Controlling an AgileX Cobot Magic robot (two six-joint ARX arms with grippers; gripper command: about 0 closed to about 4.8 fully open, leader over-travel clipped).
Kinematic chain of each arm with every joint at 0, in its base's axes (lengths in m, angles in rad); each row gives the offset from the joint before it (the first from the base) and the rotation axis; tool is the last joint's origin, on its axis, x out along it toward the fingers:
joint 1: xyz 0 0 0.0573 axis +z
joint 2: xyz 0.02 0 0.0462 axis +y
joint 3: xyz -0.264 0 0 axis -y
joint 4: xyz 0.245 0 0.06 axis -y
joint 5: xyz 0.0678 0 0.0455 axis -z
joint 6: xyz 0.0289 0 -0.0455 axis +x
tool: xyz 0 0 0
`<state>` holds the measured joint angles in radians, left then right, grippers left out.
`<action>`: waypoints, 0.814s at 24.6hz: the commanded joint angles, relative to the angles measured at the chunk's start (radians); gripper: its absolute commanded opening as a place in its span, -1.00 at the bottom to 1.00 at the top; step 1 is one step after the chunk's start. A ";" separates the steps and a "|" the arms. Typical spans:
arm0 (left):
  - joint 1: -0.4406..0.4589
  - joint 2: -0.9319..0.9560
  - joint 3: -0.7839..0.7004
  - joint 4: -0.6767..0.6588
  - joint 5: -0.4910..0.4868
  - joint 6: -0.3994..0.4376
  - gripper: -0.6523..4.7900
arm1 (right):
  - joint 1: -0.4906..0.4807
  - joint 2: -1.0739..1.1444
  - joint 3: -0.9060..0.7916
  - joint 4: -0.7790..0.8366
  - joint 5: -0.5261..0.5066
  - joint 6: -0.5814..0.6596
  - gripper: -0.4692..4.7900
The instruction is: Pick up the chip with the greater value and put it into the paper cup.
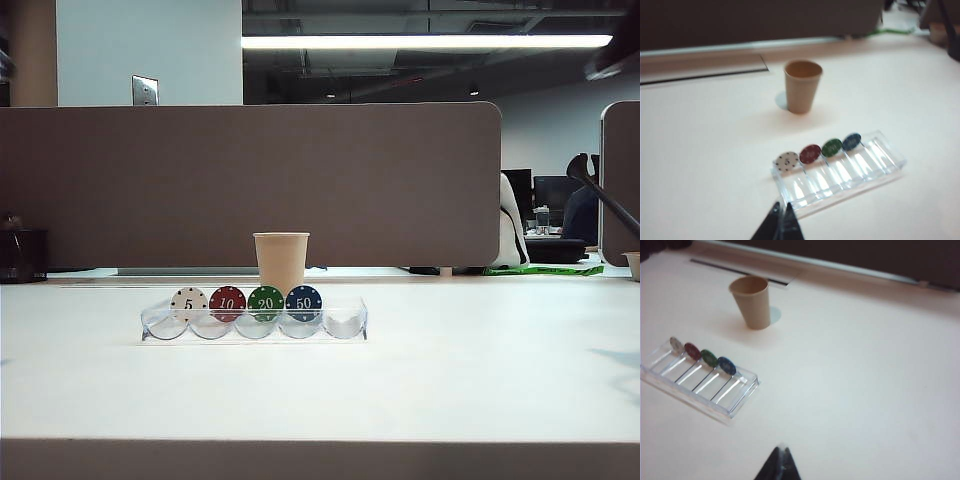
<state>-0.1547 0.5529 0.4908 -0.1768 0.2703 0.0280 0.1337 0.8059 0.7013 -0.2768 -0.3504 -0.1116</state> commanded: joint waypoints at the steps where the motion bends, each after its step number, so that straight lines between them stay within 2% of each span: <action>1: -0.080 0.102 0.032 0.066 -0.027 0.054 -0.78 | 0.101 0.113 0.052 0.026 0.109 -0.020 -0.83; 3: -0.128 0.155 0.032 0.109 -0.043 0.054 -0.78 | 0.165 0.183 0.084 0.032 0.165 -0.020 -0.83; 6: -0.163 0.204 0.032 0.123 -0.079 0.054 -0.78 | 0.206 0.240 0.114 0.048 0.195 -0.020 -0.83; 11: -0.166 0.259 0.031 0.131 -0.079 0.053 -0.78 | 0.271 0.305 0.124 0.171 0.191 -0.019 -0.82; 20: -0.166 0.262 0.031 0.134 -0.087 0.050 -0.78 | 0.277 0.323 0.124 0.225 0.194 -0.019 -0.82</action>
<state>-0.3202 0.8181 0.5167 -0.0597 0.1860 0.0780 0.4099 1.1316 0.8200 -0.0654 -0.1570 -0.1291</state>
